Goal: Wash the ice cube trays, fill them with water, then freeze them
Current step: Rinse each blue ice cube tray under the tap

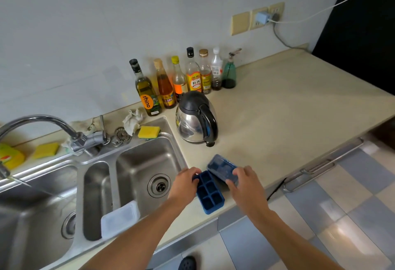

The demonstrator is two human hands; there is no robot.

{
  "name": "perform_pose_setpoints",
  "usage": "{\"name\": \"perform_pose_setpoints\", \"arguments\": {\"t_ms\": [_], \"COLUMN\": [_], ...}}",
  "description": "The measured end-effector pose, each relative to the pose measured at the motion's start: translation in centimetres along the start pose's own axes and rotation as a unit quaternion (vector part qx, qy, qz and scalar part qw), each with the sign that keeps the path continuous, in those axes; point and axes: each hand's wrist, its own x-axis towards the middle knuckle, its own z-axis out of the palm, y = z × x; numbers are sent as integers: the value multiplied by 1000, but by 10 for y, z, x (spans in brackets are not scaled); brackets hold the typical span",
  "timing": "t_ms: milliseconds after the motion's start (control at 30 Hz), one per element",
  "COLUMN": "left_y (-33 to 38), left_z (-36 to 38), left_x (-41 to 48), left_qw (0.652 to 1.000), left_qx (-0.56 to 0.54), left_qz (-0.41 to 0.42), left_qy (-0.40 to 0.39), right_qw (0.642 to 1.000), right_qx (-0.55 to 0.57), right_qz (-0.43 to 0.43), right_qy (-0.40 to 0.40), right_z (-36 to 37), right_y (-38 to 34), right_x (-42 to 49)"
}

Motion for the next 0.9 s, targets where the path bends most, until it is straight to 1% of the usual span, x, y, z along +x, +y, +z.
{"name": "perform_pose_setpoints", "arguments": {"t_ms": [100, 200, 300, 533, 667, 733, 833, 900], "left_y": [0, -2, -6, -19, -35, -48, -79, -106], "left_z": [-4, -9, -14, -28, -52, -72, -111, -139], "left_x": [2, -2, -10, -16, -9, -8, -13, -19], "left_qw": [1000, 999, 997, 992, 985, 968, 909, 872], "left_qx": [-11, -38, -70, -104, -165, -246, -401, -469], "left_qz": [0, -17, -28, -29, -19, -46, -107, -134], "left_qy": [-14, -34, -35, -63, -42, -37, -36, -36], "right_qw": [993, 987, 984, 993, 998, 999, 995, 994], "right_qx": [-102, -134, -151, -96, -31, 15, 91, 97], "right_qz": [-31, -34, -46, -49, -53, -50, -40, -50], "right_qy": [-44, -87, -87, -47, -12, 3, -4, -22], "right_z": [2, 9, 12, 5, 7, 16, 40, 65], "right_y": [3, 3, 5, -18, -61, -96, -160, -204], "right_x": [17, 27, 32, 32, 29, 28, 24, 21]}}
